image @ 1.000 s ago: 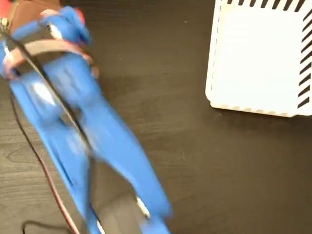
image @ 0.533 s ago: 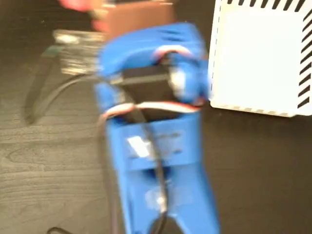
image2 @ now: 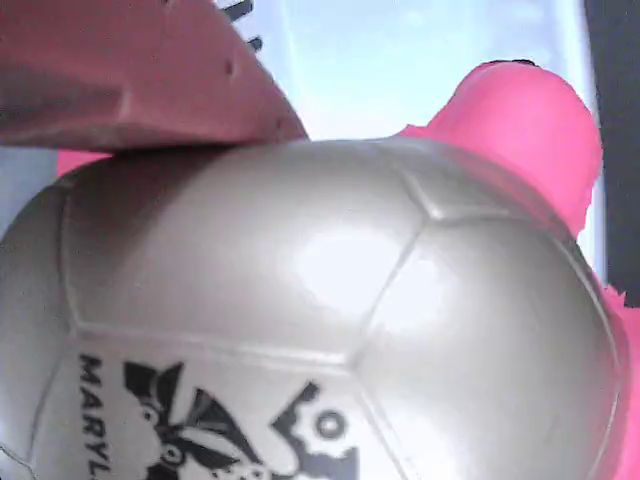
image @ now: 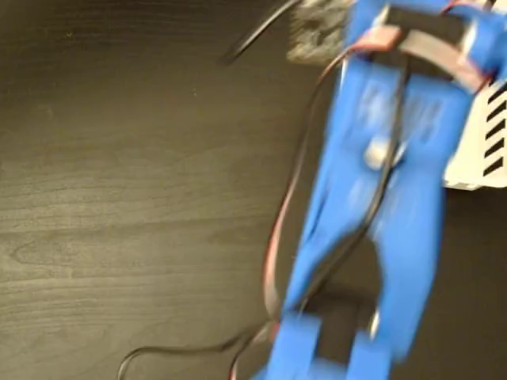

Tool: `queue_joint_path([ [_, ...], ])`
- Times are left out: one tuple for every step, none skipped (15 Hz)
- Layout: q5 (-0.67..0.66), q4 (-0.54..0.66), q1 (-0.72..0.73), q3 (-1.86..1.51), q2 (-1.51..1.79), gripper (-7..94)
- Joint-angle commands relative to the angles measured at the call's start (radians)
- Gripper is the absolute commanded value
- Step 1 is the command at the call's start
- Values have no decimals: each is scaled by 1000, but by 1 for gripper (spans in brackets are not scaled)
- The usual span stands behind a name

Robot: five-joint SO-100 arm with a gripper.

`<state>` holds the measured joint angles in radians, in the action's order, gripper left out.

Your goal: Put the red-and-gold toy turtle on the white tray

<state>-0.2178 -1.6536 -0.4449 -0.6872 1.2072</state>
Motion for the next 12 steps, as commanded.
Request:
queue_joint_path([
  [-6, -5, -32, 110, -71, 0],
  [-6, -3, -44, 110, -95, 0],
  [-5, -3, -60, 118, -123, 0],
  [-5, 5, -77, 132, -158, 0],
  [-3, 34, -92, 133, -195, 0],
  [-5, 52, -104, 130, -224, 0],
  [-12, 55, -115, 129, -249, 0],
  [-17, 55, -124, 117, -264, 0],
  [-18, 52, -130, 107, -279, 0],
  [-18, 52, -133, 106, -298, 0],
  [-18, 58, -135, 106, -318, 0],
  [-18, 66, -137, 101, -331, 0],
])
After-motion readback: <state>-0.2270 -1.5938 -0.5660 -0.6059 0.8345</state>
